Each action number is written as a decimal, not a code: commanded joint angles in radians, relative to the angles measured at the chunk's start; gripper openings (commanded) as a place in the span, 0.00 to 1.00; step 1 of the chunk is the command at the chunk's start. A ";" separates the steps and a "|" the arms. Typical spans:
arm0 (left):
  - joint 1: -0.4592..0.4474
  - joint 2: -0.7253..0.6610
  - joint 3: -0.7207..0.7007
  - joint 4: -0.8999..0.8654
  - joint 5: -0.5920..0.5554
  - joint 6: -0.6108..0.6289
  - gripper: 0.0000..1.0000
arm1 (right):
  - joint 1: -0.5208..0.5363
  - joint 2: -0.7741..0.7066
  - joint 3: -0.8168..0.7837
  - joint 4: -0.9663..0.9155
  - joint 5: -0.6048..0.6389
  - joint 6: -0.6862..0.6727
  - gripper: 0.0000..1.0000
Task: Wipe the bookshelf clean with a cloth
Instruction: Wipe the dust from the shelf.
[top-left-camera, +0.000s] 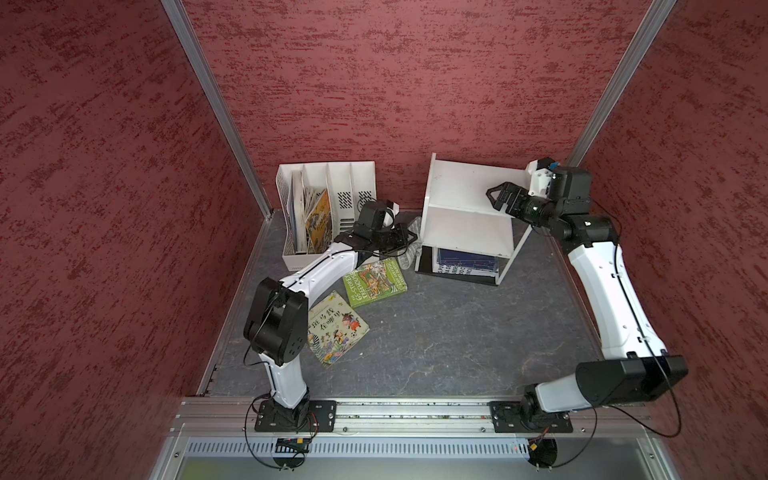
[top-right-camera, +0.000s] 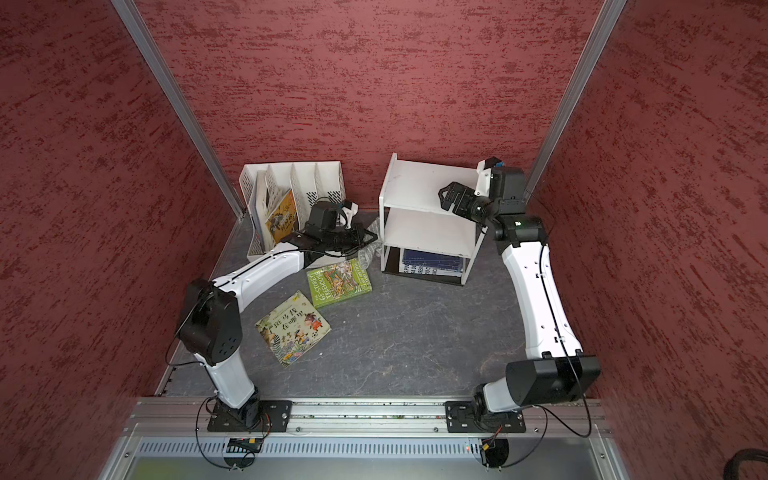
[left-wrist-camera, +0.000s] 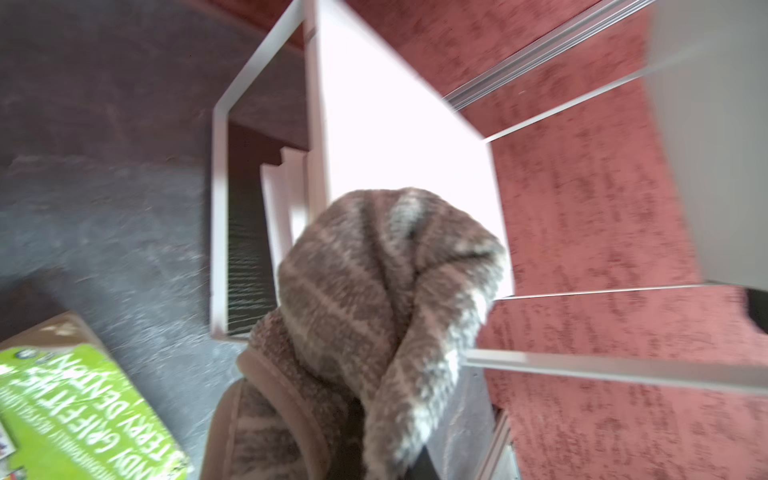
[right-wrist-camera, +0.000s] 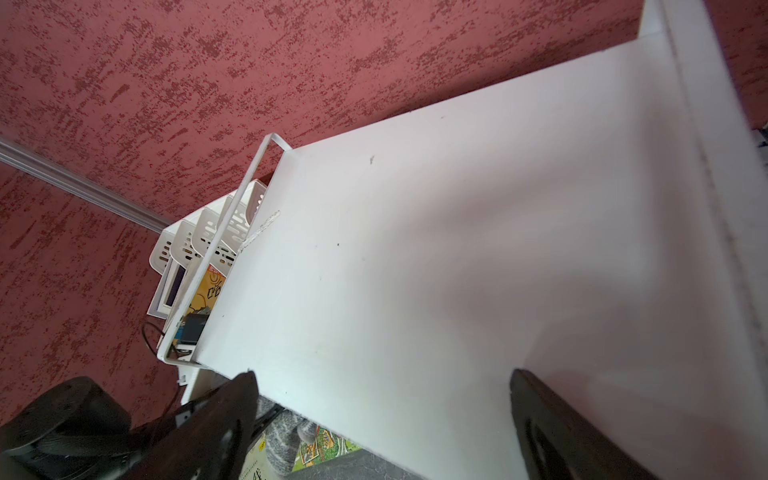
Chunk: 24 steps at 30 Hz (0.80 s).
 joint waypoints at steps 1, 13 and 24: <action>-0.018 0.028 -0.007 0.027 0.014 -0.042 0.00 | -0.005 -0.009 -0.028 -0.056 0.037 -0.006 0.98; -0.067 0.153 -0.094 0.260 -0.057 -0.371 0.00 | -0.006 -0.009 -0.051 -0.034 0.030 0.019 0.98; -0.113 0.266 -0.118 0.337 -0.138 -0.514 0.00 | -0.005 -0.010 -0.075 -0.037 0.046 0.016 0.98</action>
